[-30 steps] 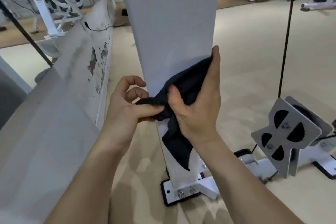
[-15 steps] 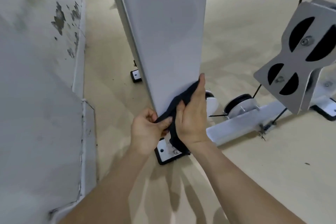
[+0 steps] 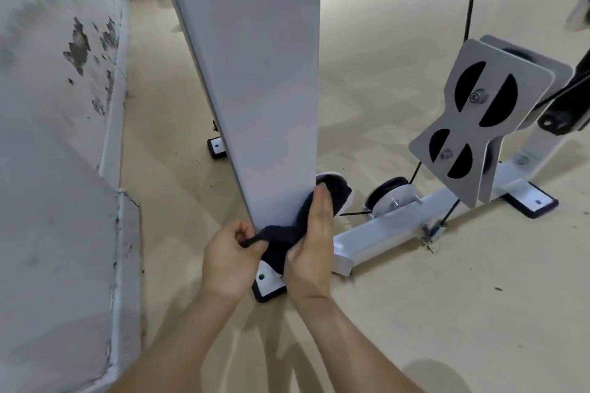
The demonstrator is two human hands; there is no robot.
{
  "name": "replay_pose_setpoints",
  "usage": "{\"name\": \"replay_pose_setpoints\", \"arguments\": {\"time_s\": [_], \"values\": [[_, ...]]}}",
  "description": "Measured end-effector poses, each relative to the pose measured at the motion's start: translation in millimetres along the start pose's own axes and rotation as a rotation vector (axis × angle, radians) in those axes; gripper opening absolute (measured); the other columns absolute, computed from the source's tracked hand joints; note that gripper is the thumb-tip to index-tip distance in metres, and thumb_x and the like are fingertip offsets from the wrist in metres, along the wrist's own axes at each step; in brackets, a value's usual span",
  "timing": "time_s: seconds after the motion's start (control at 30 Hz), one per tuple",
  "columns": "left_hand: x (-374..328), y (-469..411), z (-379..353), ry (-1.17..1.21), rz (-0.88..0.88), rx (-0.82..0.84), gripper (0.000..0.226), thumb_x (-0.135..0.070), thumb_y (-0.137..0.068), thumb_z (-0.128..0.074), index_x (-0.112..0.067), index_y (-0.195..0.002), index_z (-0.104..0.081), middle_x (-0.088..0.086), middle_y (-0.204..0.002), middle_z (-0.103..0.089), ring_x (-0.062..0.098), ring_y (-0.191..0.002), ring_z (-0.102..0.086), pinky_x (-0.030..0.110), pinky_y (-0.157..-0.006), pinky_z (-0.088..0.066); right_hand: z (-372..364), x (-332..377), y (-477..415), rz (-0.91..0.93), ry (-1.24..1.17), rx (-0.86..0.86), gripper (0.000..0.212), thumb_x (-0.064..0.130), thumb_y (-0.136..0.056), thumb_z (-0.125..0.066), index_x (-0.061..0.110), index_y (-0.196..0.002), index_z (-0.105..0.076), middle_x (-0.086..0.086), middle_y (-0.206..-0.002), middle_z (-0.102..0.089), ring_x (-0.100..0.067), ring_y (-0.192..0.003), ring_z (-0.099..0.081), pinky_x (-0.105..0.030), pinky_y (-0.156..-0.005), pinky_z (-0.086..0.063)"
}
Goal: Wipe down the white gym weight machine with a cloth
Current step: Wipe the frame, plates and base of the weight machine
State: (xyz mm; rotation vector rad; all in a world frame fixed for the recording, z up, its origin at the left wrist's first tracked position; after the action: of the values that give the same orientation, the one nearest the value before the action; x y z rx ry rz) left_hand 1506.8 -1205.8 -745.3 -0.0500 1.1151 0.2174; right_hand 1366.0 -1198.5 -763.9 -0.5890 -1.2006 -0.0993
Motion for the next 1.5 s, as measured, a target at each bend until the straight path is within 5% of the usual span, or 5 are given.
{"name": "replay_pose_setpoints", "arguments": {"time_s": [0.17, 0.4, 0.63, 1.1, 1.5], "values": [[-4, 18, -9, 0.262, 0.051, 0.021, 0.042, 0.006, -0.084, -0.064, -0.016, -0.059, -0.039, -0.010, -0.054, -0.046, 0.011, -0.048, -0.055, 0.032, -0.054, -0.058, 34, -32, 12, -0.693, -0.446, -0.458, 0.022, 0.011, -0.085, -0.068, 0.026, -0.096, -0.055, 0.001, -0.102, -0.062, -0.010, -0.080, -0.061, -0.014, -0.070, -0.047], [-79, 32, 26, 0.004, -0.650, -0.134, 0.027, 0.001, -0.076, -0.063, -0.025, -0.082, -0.060, -0.016, -0.084, -0.061, 0.002, -0.076, -0.062, 0.011, -0.067, -0.049, 2, 51, -18, 0.096, -0.074, -0.195, 0.011, 0.015, -0.086, -0.063, 0.014, -0.097, -0.067, -0.002, -0.141, -0.041, -0.013, -0.129, -0.043, -0.027, -0.106, -0.037], [-37, 38, -44, -1.144, -1.065, 0.327, 0.040, -0.008, -0.065, -0.069, -0.007, -0.105, -0.074, 0.010, -0.110, -0.071, 0.021, -0.093, -0.071, 0.026, -0.074, -0.058, 14, -51, 27, -0.557, -0.110, -0.135, 0.037, -0.004, -0.081, -0.057, 0.025, -0.105, -0.060, -0.003, -0.112, -0.059, -0.017, -0.102, -0.055, -0.013, -0.087, -0.043], [-82, 46, -59, -1.280, -0.993, 0.243, 0.067, -0.010, -0.094, -0.003, 0.002, -0.120, -0.064, 0.025, -0.130, -0.056, 0.035, -0.112, -0.061, 0.041, -0.096, -0.051, 34, -30, -118, 0.090, 0.285, 0.696, 0.030, 0.033, -0.105, -0.034, 0.027, -0.082, -0.052, 0.006, -0.079, -0.055, -0.015, -0.080, -0.051, -0.035, -0.081, -0.040], [-85, 43, -67, -1.321, -0.989, 0.373, 0.054, -0.013, -0.078, -0.027, -0.003, -0.105, -0.073, 0.017, -0.116, -0.067, 0.028, -0.100, -0.067, 0.037, -0.090, -0.054, 6, -8, -120, 0.273, 0.349, 0.518, 0.045, 0.040, -0.101, -0.021, 0.019, -0.079, -0.053, 0.005, -0.076, -0.055, -0.018, -0.071, -0.053, -0.033, -0.064, -0.037]]}}
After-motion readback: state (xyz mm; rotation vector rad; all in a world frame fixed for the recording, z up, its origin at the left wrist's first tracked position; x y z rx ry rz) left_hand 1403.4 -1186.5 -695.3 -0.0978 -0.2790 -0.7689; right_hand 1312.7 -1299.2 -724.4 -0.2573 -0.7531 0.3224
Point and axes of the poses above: each hand's wrist, its own y-axis away from the middle knuckle, its own z-axis out of the back of the hand, x = y × z, the point moved 6 cm from there along -y, towards the middle knuckle
